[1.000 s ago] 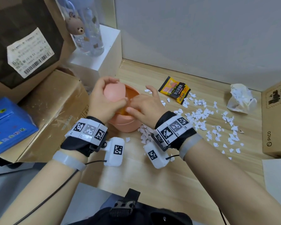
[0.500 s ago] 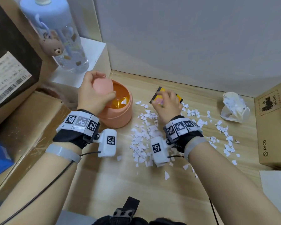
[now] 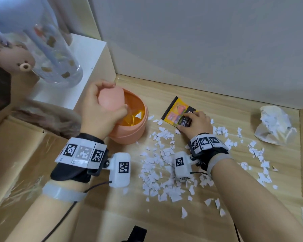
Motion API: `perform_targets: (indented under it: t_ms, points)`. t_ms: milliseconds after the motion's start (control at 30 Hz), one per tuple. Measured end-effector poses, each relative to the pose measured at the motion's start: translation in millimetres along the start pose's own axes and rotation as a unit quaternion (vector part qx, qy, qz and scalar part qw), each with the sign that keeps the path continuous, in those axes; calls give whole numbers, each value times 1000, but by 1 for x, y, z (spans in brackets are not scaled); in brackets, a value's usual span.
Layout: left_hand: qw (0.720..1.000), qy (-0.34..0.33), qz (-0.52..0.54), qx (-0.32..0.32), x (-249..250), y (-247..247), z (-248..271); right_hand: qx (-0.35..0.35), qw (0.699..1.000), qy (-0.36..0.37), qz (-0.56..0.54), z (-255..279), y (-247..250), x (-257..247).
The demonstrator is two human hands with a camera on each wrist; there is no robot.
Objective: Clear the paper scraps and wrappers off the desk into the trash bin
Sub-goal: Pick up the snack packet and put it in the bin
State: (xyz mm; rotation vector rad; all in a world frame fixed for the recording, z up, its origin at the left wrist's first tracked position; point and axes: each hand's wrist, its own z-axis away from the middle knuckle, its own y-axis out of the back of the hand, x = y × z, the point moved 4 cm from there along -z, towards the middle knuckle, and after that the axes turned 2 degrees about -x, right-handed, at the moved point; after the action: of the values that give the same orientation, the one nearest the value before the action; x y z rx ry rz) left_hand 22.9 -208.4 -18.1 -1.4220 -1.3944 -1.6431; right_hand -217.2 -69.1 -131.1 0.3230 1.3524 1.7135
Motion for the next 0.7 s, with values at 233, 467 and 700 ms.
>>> perform_targets:
  t_ms: [233,467,700]
  points:
    - [1000,0,14,-6,3,-5,0,-21,998,33,-43,8,-2,-1]
    - [999,9,42,-12,3,-11,-2,-15,997,-12,-72,10,11,7]
    - [999,17,45,-14,4,-14,1,-5,999,15,-34,20,7,-11]
